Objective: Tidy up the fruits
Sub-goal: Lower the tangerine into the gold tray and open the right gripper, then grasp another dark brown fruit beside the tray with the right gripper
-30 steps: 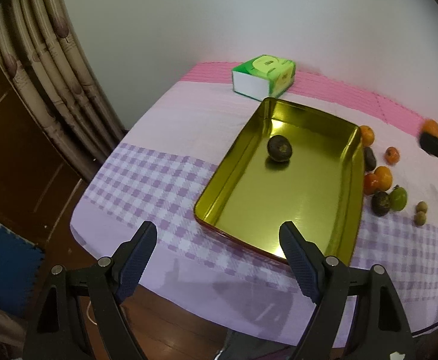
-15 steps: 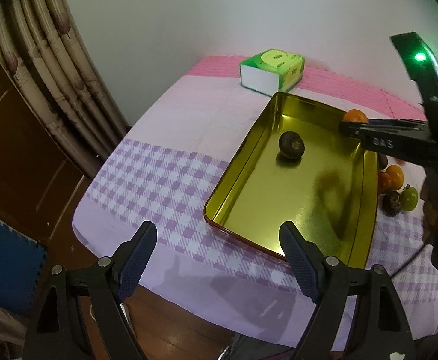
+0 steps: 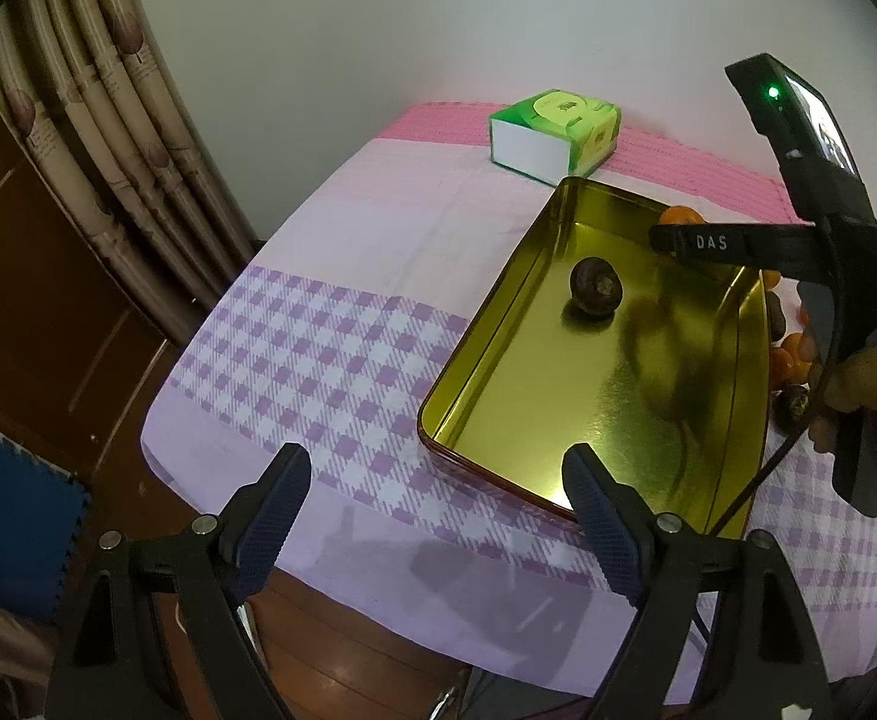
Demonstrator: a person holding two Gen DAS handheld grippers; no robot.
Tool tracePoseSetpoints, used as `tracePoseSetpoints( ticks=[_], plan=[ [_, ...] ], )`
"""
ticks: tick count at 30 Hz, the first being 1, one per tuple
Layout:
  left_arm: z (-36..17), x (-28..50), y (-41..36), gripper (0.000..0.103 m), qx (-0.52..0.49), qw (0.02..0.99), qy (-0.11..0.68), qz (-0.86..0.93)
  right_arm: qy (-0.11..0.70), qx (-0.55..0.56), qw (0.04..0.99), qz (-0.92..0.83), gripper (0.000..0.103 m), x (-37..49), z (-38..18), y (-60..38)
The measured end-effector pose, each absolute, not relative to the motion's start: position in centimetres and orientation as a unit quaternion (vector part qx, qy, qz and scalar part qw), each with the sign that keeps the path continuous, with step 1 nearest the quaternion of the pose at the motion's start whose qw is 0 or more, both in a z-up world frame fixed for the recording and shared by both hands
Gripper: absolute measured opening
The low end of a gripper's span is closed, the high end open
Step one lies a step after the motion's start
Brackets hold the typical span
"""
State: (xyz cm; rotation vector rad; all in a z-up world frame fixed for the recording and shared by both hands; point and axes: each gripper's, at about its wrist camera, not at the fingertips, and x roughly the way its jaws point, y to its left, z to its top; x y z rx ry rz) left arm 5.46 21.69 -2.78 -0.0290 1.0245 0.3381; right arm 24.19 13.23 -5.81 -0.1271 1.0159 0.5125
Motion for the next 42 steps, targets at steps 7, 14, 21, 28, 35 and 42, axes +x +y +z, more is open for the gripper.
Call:
tracePoseSetpoints(
  ticks=[7,14,21,28,35,42],
  plan=[
    [-2.9,5.5,21.6,0.083,-0.013,0.856,0.491,0.161,0.472,-0.059,0.846,0.239,0.04,24.1,-5.5,13.6],
    [-3.0,5.4,21.5,0.083,-0.013,0.855,0.493,0.161,0.455,-0.037,0.856,0.242,0.043,24.2,-3.9,12.8],
    [-3.2,5.5,21.5,0.083,-0.009,0.853,0.497,0.161,0.425,0.004,0.871,0.246,0.045,23.3,-1.2,10.1],
    [-3.3,5.5,21.1,0.084,0.0,0.852,0.498,0.163,0.402,0.029,0.883,0.241,0.045,20.3,0.2,6.0],
    [-3.2,5.3,20.9,0.088,0.007,0.853,0.496,0.163,0.416,-0.009,0.875,0.248,0.045,14.6,-1.4,0.6],
    [-3.3,5.2,19.8,0.088,0.021,0.853,0.496,0.16,0.431,-0.068,0.852,0.29,0.045,10.1,-3.7,0.3]
  ],
)
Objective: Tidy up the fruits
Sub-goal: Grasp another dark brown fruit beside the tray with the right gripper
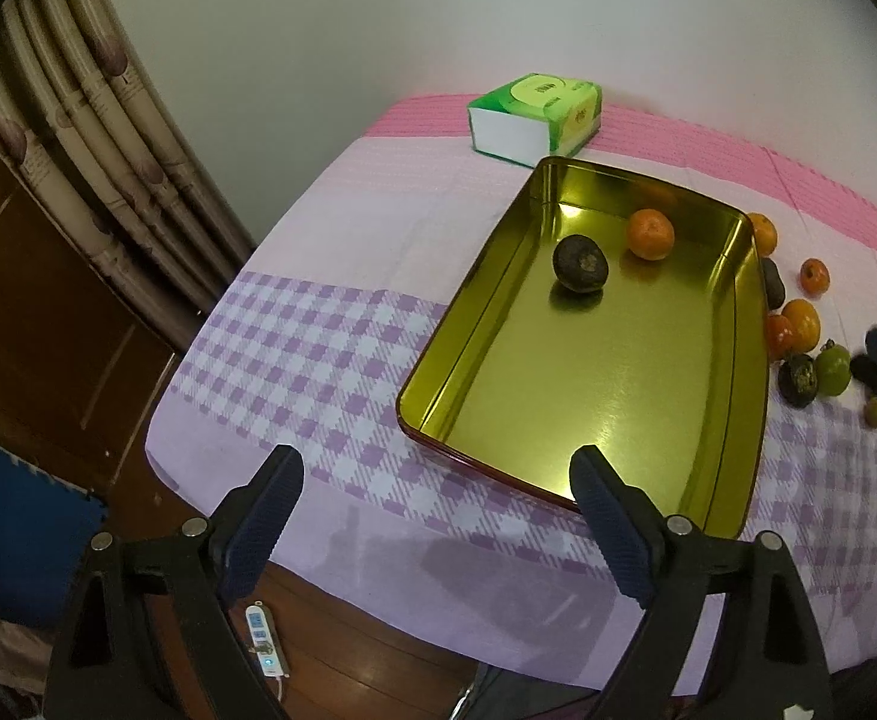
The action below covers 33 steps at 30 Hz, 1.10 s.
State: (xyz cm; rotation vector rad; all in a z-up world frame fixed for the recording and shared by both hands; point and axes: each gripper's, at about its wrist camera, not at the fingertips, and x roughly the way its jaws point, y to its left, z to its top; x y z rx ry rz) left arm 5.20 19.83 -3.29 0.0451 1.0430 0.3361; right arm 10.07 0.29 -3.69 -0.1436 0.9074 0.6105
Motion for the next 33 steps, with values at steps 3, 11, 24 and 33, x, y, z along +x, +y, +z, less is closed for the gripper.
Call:
tracePoseSetpoints(
  ticks=[3,11,24,33],
  plan=[
    [-3.5,5.2,19.6,0.089,0.026,0.853,0.497,0.159,0.428,-0.084,0.847,0.304,0.045,9.3,-4.3,1.1],
    [-3.5,5.4,19.4,0.089,0.024,0.852,0.5,0.155,0.45,-0.119,0.836,0.289,0.045,11.4,-6.8,2.8],
    [-3.7,5.6,19.2,0.089,0.024,0.85,0.505,0.149,0.48,-0.198,0.81,0.273,0.044,13.5,-8.8,5.5],
    [-3.9,5.6,18.9,0.089,0.035,0.85,0.503,0.153,0.45,-0.085,0.844,0.279,0.035,9.4,-4.8,1.1]
  ],
)
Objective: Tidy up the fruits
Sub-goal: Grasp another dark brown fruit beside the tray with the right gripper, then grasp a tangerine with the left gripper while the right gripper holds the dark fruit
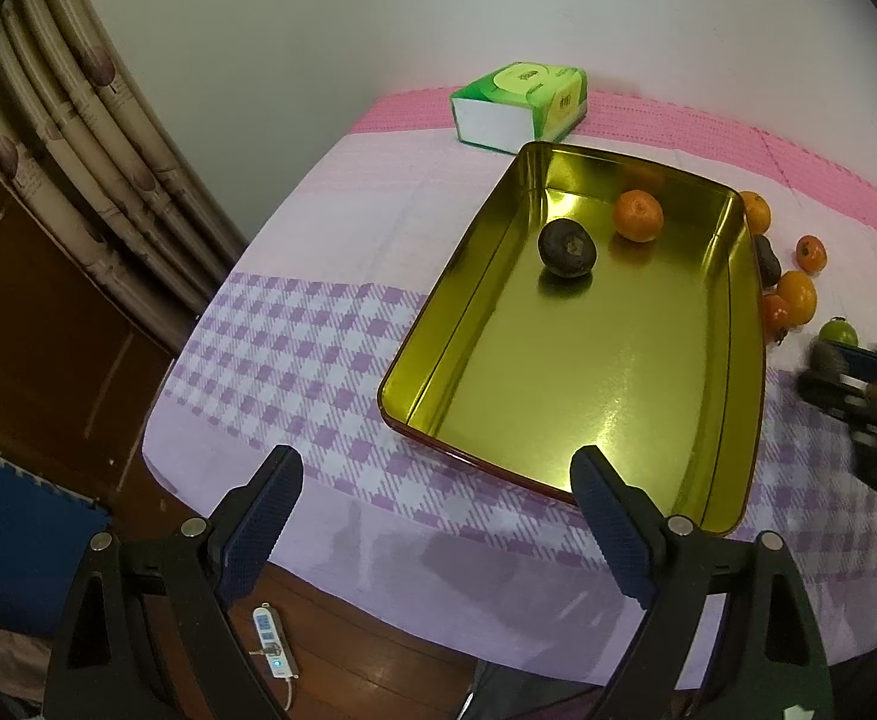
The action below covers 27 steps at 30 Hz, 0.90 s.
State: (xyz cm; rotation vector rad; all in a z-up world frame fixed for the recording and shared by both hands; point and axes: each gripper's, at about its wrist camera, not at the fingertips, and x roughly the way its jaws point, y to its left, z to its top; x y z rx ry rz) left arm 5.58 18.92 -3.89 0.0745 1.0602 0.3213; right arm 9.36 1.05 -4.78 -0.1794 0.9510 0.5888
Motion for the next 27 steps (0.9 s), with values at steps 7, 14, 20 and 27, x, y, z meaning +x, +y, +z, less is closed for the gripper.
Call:
tracePoseSetpoints(
  ticks=[7,14,20,27],
  plan=[
    [-2.1,4.7,16.7,0.089,0.068,0.878,0.46,0.113,0.444,-0.039,0.882,0.152,0.035,7.3,-3.7,-11.6],
    [-0.8,4.1,12.3,0.089,0.083,0.889,0.451,0.003,0.453,-0.013,0.891,0.03,0.035,8.7,-6.0,-22.0],
    [0.0,5.5,7.2,0.089,0.089,0.875,0.462,-0.115,0.452,0.015,0.892,-0.018,0.035,9.2,-7.7,-27.3],
    [0.1,10.4,3.2,0.089,0.119,0.867,0.463,-0.145,0.445,0.045,0.894,-0.016,0.035,10.1,-9.5,-28.1]
  ],
)
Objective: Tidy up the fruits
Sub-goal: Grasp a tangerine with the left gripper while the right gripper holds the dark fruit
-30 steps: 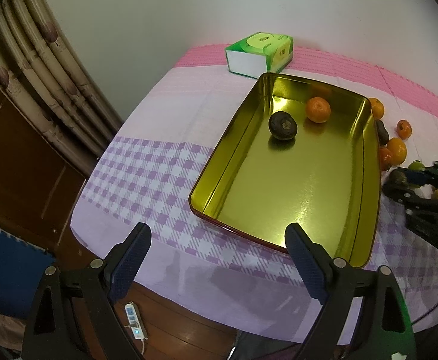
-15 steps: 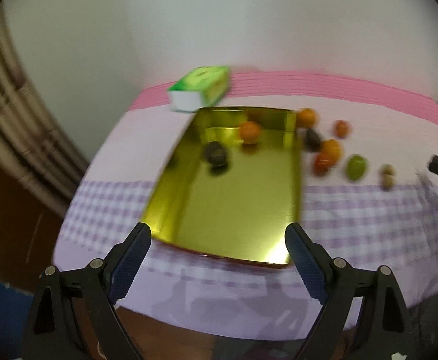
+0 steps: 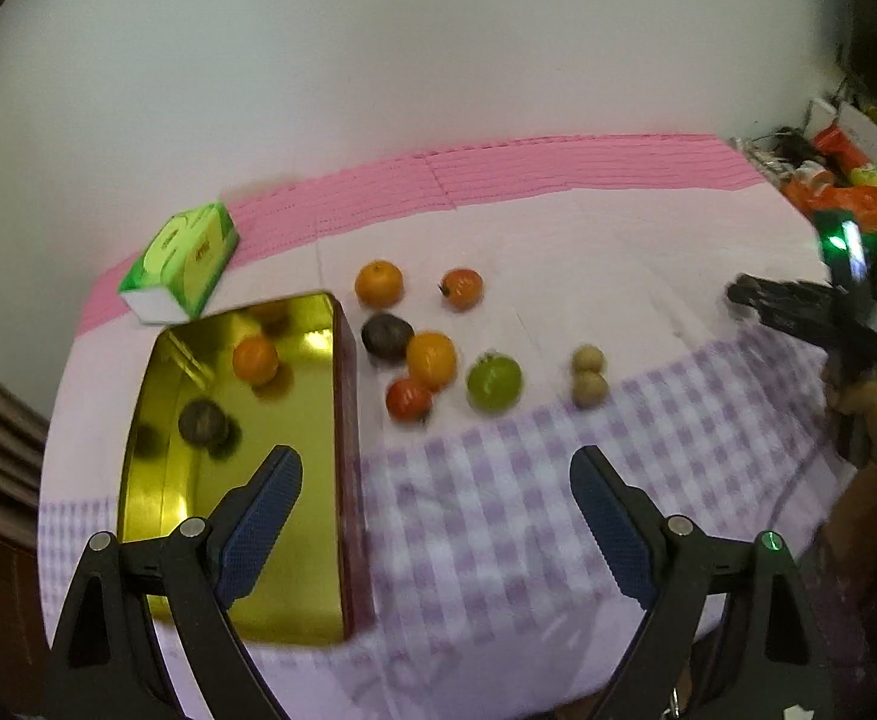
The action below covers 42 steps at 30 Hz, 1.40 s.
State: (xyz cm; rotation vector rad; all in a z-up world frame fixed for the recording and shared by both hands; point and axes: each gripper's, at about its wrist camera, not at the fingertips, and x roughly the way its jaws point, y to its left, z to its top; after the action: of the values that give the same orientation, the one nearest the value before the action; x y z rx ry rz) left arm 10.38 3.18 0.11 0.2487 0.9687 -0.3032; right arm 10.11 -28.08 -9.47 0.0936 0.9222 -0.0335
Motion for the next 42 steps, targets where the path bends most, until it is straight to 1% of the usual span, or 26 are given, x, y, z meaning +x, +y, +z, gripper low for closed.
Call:
tracePoseSetpoints(
  ticks=[2,4,5,6,11,14,17,22,23,25,26,28,31,34,37,42],
  plan=[
    [0.0,12.4,3.1,0.087,0.101,0.858,0.478,-0.157,0.44,0.05,0.896,-0.015,0.035,10.0,-9.8,-28.1],
    [-0.1,14.3,2.8,0.079,0.079,0.85,0.49,-0.176,0.437,0.056,0.898,-0.012,0.035,9.9,-9.8,-28.1],
    [-0.2,15.3,2.6,0.069,0.069,0.843,0.5,-0.186,0.435,0.062,0.898,-0.01,0.035,9.8,-9.8,-28.3],
    [-0.5,16.1,2.5,0.065,0.063,0.836,0.51,-0.194,0.434,0.066,0.898,-0.009,0.035,9.7,-9.8,-28.4],
    [-3.3,19.6,1.5,0.064,0.047,0.811,0.553,-0.185,0.429,0.072,0.9,0.0,0.035,9.5,-9.8,-28.5],
    [-5.3,21.1,1.6,0.057,0.022,0.791,0.585,-0.178,0.428,0.07,0.901,0.007,0.035,9.4,-9.8,-28.4],
    [-7.3,22.5,1.7,0.056,0.01,0.775,0.612,-0.156,0.426,0.073,0.902,0.013,0.035,9.3,-9.7,-28.4],
    [-9.3,23.8,1.4,0.054,0.003,0.764,0.629,-0.146,0.425,0.078,0.902,0.017,0.035,9.1,-9.8,-28.5],
    [-9.6,24.0,1.4,0.05,0.002,0.763,0.63,-0.145,0.425,0.08,0.902,0.018,0.035,9.1,-9.8,-28.6],
    [-9.6,24.2,0.8,0.038,0.024,0.769,0.623,-0.138,0.426,0.083,0.901,0.02,0.035,9.1,-9.8,-28.7],
    [-9.9,24.4,0.7,0.031,0.028,0.768,0.625,-0.14,0.426,0.084,0.901,0.019,0.035,9.2,-9.8,-28.7],
    [-10.5,24.6,0.6,0.03,0.02,0.761,0.633,-0.141,0.426,0.086,0.9,0.019,0.035,9.1,-9.9,-28.9],
    [-10.4,24.2,-0.2,0.03,0.043,0.767,0.624,-0.144,0.427,0.089,0.9,0.019,0.035,9.2,-9.9,-29.0],
    [-9.7,23.4,-0.3,0.029,0.03,0.778,0.611,-0.14,0.427,0.09,0.9,0.018,0.035,9.2,-9.9,-28.8],
    [-7.7,21.7,0.1,0.029,-0.003,0.794,0.589,-0.149,0.427,0.088,0.9,0.016,0.035,9.2,-9.9,-28.7],
    [-4.1,18.1,0.8,0.029,-0.022,0.817,0.554,-0.158,0.428,0.081,0.9,0.013,0.035,9.3,-9.9,-28.5]
  ],
)
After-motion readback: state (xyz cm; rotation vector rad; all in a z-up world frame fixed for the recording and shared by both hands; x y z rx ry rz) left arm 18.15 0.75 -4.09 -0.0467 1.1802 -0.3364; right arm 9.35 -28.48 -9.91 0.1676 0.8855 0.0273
